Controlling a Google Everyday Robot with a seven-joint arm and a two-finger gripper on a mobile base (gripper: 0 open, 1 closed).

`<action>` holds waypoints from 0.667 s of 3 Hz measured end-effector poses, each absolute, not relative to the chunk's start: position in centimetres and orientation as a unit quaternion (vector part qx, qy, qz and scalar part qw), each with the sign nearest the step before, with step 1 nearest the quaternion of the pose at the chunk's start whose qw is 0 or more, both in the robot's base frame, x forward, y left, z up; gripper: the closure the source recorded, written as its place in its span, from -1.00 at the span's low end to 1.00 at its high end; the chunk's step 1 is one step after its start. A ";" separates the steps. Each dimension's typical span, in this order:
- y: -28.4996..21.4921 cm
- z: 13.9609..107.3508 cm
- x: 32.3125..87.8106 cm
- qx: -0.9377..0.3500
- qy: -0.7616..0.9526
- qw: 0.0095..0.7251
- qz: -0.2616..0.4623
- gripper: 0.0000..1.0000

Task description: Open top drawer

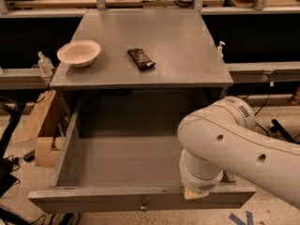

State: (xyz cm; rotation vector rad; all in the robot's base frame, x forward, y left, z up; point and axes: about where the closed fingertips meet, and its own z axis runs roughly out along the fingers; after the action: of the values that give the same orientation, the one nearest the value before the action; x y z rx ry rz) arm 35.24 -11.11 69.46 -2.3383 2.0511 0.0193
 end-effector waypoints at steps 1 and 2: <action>-10.7 69.5 34.3 -0.767 0.642 0.011 0.013 1.00; -10.7 69.5 34.3 -0.767 0.642 0.011 0.013 0.65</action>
Offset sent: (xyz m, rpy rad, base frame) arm -0.0093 0.0043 0.0006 0.0019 0.0159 0.0470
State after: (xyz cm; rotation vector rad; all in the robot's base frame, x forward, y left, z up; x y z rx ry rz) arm 34.31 -10.69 69.52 -2.3926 2.0017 0.0410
